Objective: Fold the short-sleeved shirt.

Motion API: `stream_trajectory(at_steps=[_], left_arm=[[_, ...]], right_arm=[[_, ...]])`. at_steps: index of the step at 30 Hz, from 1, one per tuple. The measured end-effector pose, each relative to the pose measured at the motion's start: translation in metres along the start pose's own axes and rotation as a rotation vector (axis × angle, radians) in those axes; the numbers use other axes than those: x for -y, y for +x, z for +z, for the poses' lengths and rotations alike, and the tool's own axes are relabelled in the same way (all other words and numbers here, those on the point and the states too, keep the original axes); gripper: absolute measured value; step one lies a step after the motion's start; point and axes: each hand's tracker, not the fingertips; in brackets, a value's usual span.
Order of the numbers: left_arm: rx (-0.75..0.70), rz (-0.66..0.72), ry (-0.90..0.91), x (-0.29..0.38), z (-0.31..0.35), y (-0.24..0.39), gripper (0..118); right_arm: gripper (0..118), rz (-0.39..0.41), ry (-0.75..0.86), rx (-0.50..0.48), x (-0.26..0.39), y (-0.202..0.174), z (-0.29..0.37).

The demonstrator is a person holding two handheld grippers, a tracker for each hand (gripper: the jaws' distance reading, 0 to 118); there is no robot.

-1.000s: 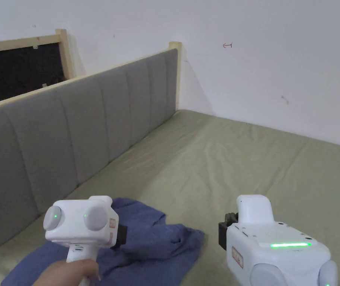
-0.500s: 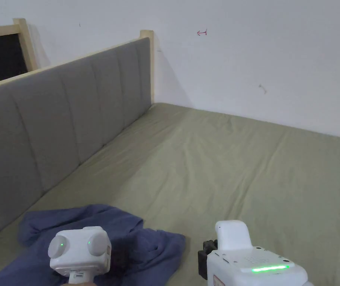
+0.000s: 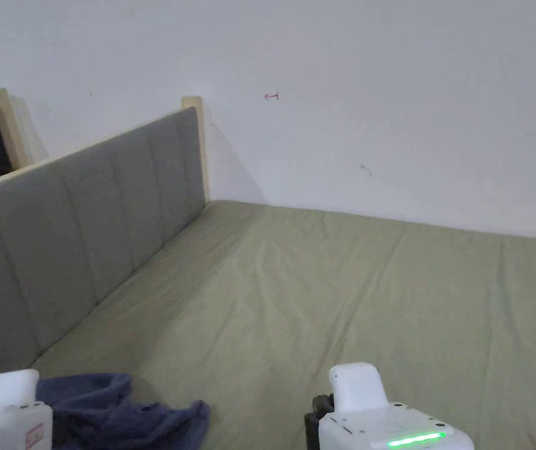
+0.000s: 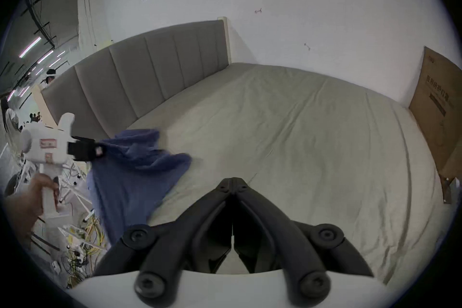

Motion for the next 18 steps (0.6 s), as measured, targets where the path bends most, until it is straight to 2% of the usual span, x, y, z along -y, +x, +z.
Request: stream_trajectory(at_steps=[9, 12, 18], left_arm=[[0.097, -0.037, 0.316, -0.059, 0.138, 0.054, 1], [0.218, -0.035, 0.377, -0.079, 0.176, 0.098, 1], [0.542, -0.130, 0.390, -0.090, 0.220, 0.215, 1]], right_arm=[[0, -0.027, 0.146, 0.052, -0.010, 0.030, 0.070], [0, -0.042, 0.188, 0.085, -0.011, 0.047, 0.095], [0, -0.051, 0.292, 0.235, -0.010, 0.096, 0.157]])
